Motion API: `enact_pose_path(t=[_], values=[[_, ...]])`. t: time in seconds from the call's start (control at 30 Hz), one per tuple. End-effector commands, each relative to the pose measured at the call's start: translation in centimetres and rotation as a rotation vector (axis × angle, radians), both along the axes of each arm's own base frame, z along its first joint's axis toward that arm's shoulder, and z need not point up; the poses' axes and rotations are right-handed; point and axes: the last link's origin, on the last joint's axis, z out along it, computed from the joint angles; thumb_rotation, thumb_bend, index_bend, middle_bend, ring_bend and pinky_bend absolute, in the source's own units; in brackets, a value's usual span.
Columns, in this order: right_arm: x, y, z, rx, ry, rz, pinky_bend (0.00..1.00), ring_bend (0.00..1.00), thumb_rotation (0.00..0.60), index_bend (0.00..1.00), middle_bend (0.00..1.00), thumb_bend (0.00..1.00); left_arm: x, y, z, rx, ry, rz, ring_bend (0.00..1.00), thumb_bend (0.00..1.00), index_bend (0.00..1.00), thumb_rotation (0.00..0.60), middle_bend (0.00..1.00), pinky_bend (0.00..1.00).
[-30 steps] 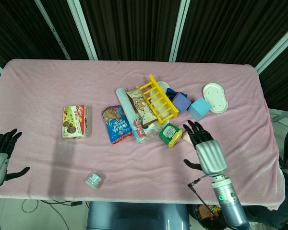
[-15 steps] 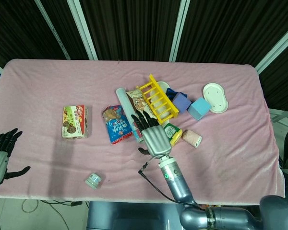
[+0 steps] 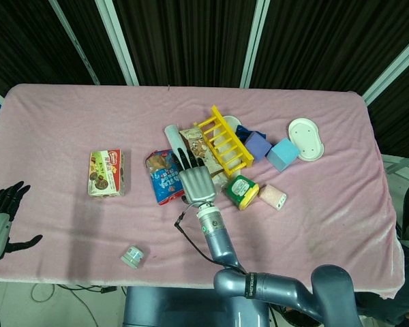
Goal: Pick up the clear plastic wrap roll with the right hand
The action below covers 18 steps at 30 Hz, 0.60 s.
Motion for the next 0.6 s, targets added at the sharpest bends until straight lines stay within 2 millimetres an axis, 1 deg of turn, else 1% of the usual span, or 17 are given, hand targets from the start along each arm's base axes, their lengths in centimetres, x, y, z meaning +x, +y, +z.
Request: enact_pose_path(t=[0.03, 0.2, 0.27, 0.3, 0.37, 0.4, 0.47, 0.5, 0.53, 0.57, 0.6], values=[[0.1, -0.3, -0.9, 0.008, 0.006, -0.015, 0.23, 0.00, 0.600, 0.00, 0.00, 0.11, 0.0, 0.0, 0.0, 0.000, 0.000, 0.000, 0.00, 0.00, 0.00, 0.600, 0.00, 0.00], [-1.6, -1.1, -1.3, -0.015, 0.067, -0.059, 0.23, 0.00, 0.600, 0.00, 0.00, 0.11, 0.0, 0.0, 0.0, 0.002, 0.000, 0.000, 0.00, 0.00, 0.00, 0.600, 0.00, 0.00], [-2.3, -1.2, -1.4, -0.020, 0.092, -0.079, 0.23, 0.02, 0.600, 0.02, 0.03, 0.13, 0.1, 0.0, 0.0, 0.003, 0.000, 0.000, 0.00, 0.00, 0.00, 0.600, 0.00, 0.00], [-2.8, -1.3, -1.4, -0.023, 0.105, -0.093, 0.23, 0.03, 0.600, 0.03, 0.06, 0.14, 0.1, 0.0, 0.0, 0.003, -0.001, 0.000, 0.00, 0.00, 0.00, 0.600, 0.00, 0.00], [-3.1, -1.3, -1.5, -0.022, 0.112, -0.103, 0.23, 0.08, 0.600, 0.08, 0.12, 0.16, 0.1, 0.0, 0.0, 0.003, -0.002, 0.000, 0.00, 0.00, 0.00, 0.600, 0.00, 0.00], [-3.4, -1.3, -1.5, -0.023, 0.125, -0.109, 0.23, 0.11, 0.600, 0.12, 0.16, 0.18, 0.1, 0.0, 0.1, 0.004, -0.003, 0.000, 0.00, 0.00, 0.00, 0.600, 0.00, 0.00], [-3.9, -1.2, -1.5, -0.019, 0.141, -0.122, 0.31, 0.23, 0.600, 0.26, 0.27, 0.24, 0.1, 0.0, 0.1, 0.007, -0.004, 0.000, 0.00, 0.00, 0.00, 0.600, 0.00, 0.00], [-4.0, -1.2, -1.5, -0.018, 0.140, -0.124, 0.40, 0.33, 0.600, 0.37, 0.37, 0.30, 0.1, 0.0, 0.1, 0.007, -0.004, -0.001, 0.00, 0.00, 0.00, 0.600, 0.00, 0.00], [-4.0, -1.1, -1.4, -0.018, 0.139, -0.124, 0.52, 0.45, 0.600, 0.50, 0.47, 0.35, 0.1, -0.1, 0.1, 0.008, -0.005, -0.001, 0.00, 0.00, 0.00, 0.600, 0.00, 0.00], [-4.0, -1.1, -1.4, -0.017, 0.136, -0.120, 0.59, 0.53, 0.600, 0.57, 0.54, 0.38, 0.1, -0.1, 0.1, 0.007, -0.005, -0.001, 0.00, 0.00, 0.00, 0.600, 0.00, 0.00], [-4.0, -1.0, -1.3, -0.015, 0.128, -0.113, 0.69, 0.62, 0.600, 0.67, 0.63, 0.41, 0.1, -0.1, 0.1, 0.007, -0.006, -0.001, 0.00, 0.00, 0.00, 0.600, 0.00, 0.00]])
